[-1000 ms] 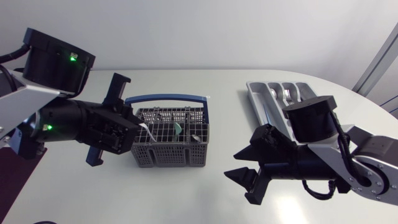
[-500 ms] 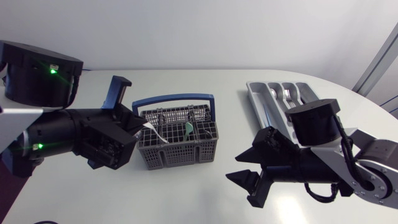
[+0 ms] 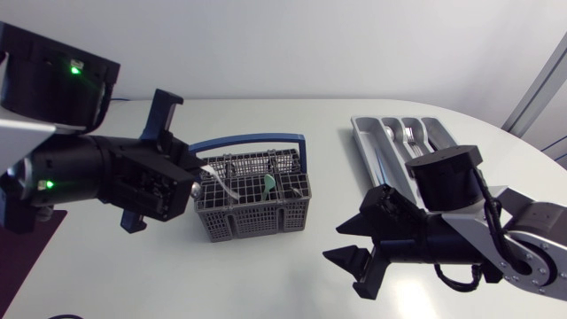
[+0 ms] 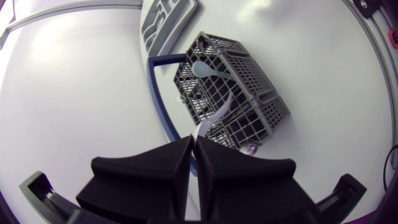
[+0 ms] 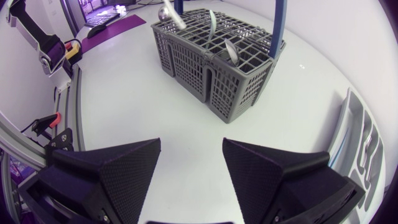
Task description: Unload the cutlery basket into the drawer organizer.
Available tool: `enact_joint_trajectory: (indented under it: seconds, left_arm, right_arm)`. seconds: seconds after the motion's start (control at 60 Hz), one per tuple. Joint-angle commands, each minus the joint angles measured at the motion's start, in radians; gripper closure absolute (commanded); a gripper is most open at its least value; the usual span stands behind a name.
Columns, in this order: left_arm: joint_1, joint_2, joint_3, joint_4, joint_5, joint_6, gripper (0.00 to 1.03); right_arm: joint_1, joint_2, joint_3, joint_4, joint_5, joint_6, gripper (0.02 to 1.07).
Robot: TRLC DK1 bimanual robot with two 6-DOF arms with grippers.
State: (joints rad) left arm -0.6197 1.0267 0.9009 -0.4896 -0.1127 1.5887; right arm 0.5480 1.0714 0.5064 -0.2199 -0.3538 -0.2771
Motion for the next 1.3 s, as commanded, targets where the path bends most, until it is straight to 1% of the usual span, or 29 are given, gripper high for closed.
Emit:
enact_joint_trajectory:
  seconds: [0.0,0.117,0.167,0.267,0.35,0.45,0.517,0.567,0.617,0.683,0.75,0.783,0.817,0.85,0.917,0.967,1.133,1.2,1.283]
  left_arm:
    - [-0.006,-0.007,0.084,-0.023,0.004,-0.022,0.97]
    - [-0.005,-0.007,0.127,-0.049,0.004,-0.049,0.97]
    - [-0.009,0.001,0.161,-0.075,0.007,-0.095,0.97]
    - [-0.026,0.032,0.224,-0.139,0.025,-0.246,0.97]
    - [-0.04,0.088,0.268,-0.149,0.024,-0.412,0.97]
    - [-0.084,0.141,0.322,-0.167,0.025,-0.599,0.97]
    - [-0.097,0.202,0.383,-0.214,0.053,-0.733,0.97]
    - [-0.109,0.246,0.421,-0.228,0.065,-0.825,0.97]
    - [-0.121,0.292,0.469,-0.264,0.09,-0.898,0.97]
    - [-0.103,0.372,0.559,-0.303,0.171,-1.007,0.97]
    - [-0.094,0.429,0.622,-0.337,0.211,-1.067,0.97]
    - [-0.083,0.457,0.648,-0.336,0.229,-1.101,0.97]
    - [-0.075,0.493,0.681,-0.354,0.266,-1.133,0.97]
    - [-0.071,0.52,0.701,-0.368,0.277,-1.161,0.96]
    - [-0.071,0.552,0.714,-0.371,0.295,-1.204,0.96]
    - [-0.071,0.57,0.721,-0.379,0.303,-1.222,0.96]
    - [-0.087,0.595,0.731,-0.38,0.301,-1.251,0.96]
    - [-0.1,0.601,0.733,-0.38,0.3,-1.262,0.96]
    - [-0.109,0.615,0.736,-0.382,0.292,-1.285,0.96]
  right_arm:
    - [-0.002,-0.001,-0.022,-0.003,-0.002,0.007,0.34]
    - [-0.002,-0.016,-0.023,-0.003,-0.002,0.006,0.34]
    - [-0.003,-0.025,-0.026,-0.003,-0.001,0.006,0.34]
    - [-0.003,-0.085,-0.035,0.004,0.038,0.007,0.34]
    - [-0.003,-0.146,-0.034,0.007,0.085,0.009,0.34]
    - [0.017,-0.214,-0.031,0.007,0.18,0.01,0.34]
    - [0.038,-0.261,-0.028,0.016,0.26,0.007,0.34]
    - [0.063,-0.294,-0.026,0.033,0.331,0.003,0.34]
    - [0.087,-0.317,-0.019,0.04,0.38,-0.002,0.34]
    - [0.136,-0.332,-0.014,0.073,0.473,-0.022,0.34]
    - [0.205,-0.329,-0.008,0.079,0.549,-0.036,0.34]
    - [0.234,-0.32,-0.011,0.102,0.596,-0.054,0.34]
    - [0.27,-0.312,-0.017,0.146,0.665,-0.07,0.35]
    - [0.291,-0.312,-0.019,0.172,0.693,-0.086,0.35]
    - [0.313,-0.294,-0.011,0.194,0.713,-0.1,0.35]
    - [0.329,-0.275,-0.011,0.231,0.747,-0.126,0.35]
    - [0.357,-0.203,-0.005,0.294,0.768,-0.18,0.35]
    - [0.379,-0.166,-0.005,0.335,0.791,-0.201,0.35]
    - [0.397,-0.114,-0.005,0.401,0.831,-0.241,0.48]
